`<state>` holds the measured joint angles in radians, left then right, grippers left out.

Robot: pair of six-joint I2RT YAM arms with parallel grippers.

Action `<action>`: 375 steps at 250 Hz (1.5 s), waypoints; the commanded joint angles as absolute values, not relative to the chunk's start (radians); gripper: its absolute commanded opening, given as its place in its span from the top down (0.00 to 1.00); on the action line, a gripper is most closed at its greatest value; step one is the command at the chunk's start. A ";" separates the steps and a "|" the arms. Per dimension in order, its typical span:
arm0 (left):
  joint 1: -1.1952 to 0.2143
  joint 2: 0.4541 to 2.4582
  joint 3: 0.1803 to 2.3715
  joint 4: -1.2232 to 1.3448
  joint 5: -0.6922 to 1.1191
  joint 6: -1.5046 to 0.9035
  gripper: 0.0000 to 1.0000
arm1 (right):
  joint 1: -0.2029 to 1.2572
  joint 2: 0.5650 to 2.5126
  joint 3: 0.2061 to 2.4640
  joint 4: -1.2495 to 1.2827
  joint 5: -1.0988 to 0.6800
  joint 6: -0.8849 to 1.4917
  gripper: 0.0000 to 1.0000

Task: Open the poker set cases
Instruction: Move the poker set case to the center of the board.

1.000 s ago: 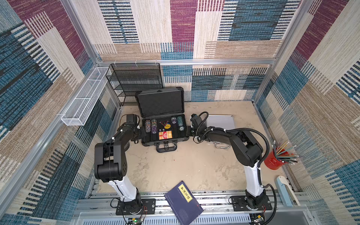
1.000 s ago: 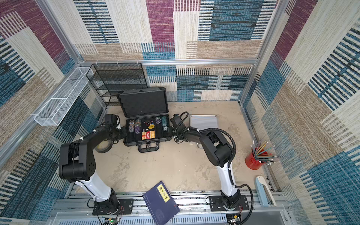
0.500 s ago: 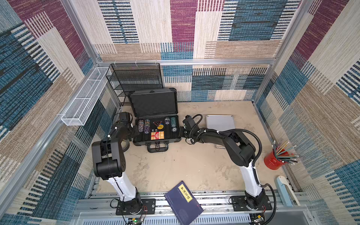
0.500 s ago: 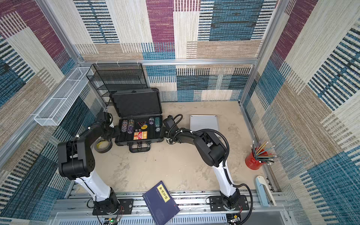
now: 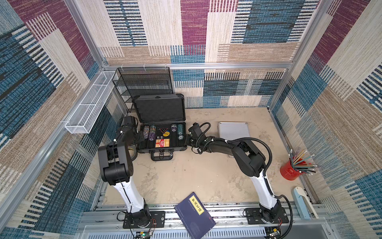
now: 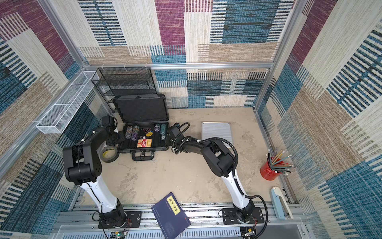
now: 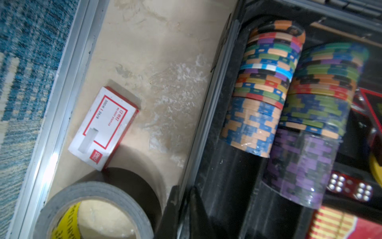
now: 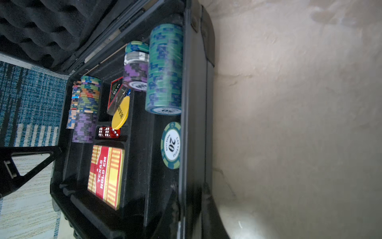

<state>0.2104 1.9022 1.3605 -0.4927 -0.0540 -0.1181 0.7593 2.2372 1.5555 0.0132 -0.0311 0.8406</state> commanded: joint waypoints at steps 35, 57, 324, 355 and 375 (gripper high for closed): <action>0.208 1.916 1.367 -0.386 0.065 -0.170 0.93 | 0.798 2.258 1.588 0.179 -0.347 0.910 1.00; 0.209 1.906 1.368 -0.385 0.062 -0.166 0.91 | 0.799 2.248 1.579 0.179 -0.333 0.914 0.97; 0.209 1.644 1.347 -0.421 0.057 -0.182 0.67 | 0.759 2.222 1.580 0.031 -0.162 0.753 0.74; 0.209 1.570 1.340 -0.442 0.091 -0.183 0.67 | 0.759 2.231 1.595 -0.003 -0.098 0.737 0.73; 0.209 1.525 1.335 -0.461 0.105 -0.177 0.67 | 0.756 2.235 1.596 -0.008 -0.075 0.725 0.73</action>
